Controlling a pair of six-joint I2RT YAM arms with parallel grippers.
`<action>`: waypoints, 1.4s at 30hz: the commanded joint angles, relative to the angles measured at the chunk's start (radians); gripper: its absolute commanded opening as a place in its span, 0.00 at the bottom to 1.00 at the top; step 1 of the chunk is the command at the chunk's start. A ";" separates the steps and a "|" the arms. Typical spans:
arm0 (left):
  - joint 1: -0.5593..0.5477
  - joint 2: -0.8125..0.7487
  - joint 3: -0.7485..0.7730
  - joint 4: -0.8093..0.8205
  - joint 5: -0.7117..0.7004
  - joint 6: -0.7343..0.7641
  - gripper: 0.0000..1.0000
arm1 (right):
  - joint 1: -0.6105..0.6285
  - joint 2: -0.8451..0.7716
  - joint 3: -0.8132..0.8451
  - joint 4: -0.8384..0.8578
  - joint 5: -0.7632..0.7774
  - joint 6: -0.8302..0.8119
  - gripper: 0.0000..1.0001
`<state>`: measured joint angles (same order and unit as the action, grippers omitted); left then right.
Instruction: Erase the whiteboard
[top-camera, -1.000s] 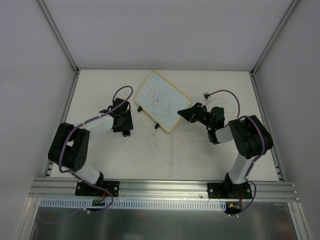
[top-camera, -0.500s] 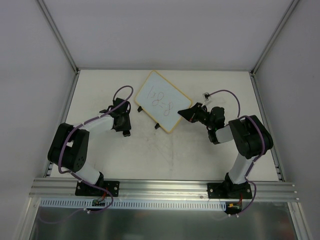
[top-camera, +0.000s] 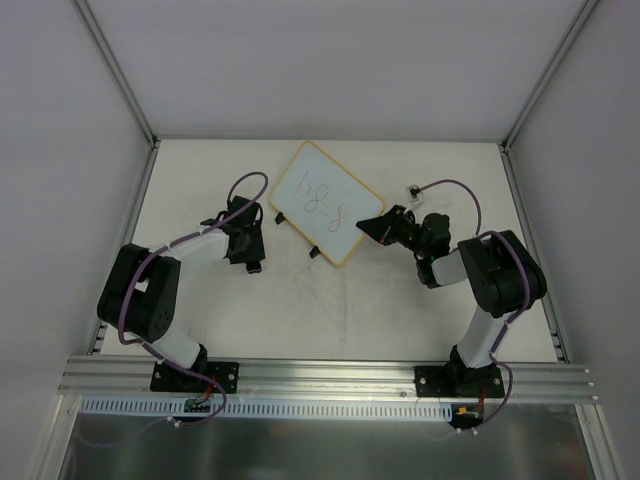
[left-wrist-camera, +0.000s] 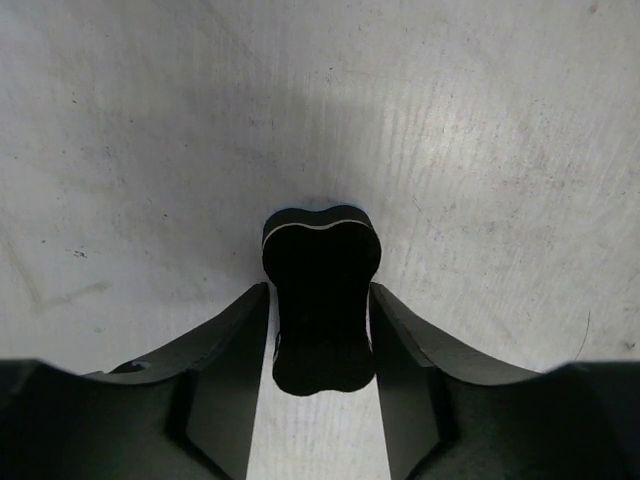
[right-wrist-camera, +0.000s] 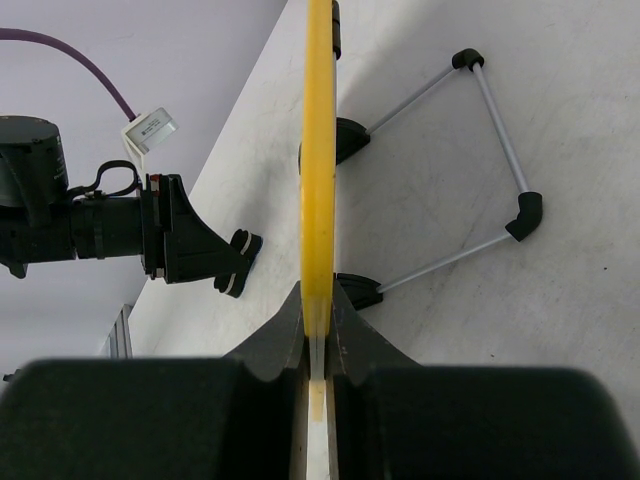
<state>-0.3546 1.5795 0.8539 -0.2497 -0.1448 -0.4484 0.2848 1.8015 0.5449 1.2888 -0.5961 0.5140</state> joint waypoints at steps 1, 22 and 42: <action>-0.009 0.016 0.028 -0.022 -0.038 0.017 0.47 | -0.010 -0.013 0.006 0.244 -0.008 -0.019 0.00; -0.009 -0.010 0.158 -0.033 0.060 0.086 0.00 | -0.012 -0.014 0.010 0.244 -0.019 -0.005 0.00; 0.002 0.174 0.539 0.056 0.277 0.297 0.00 | -0.006 -0.021 0.018 0.244 -0.033 -0.005 0.00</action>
<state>-0.3534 1.7420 1.3460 -0.2462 0.0525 -0.2165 0.2798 1.8011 0.5449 1.2881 -0.6102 0.5201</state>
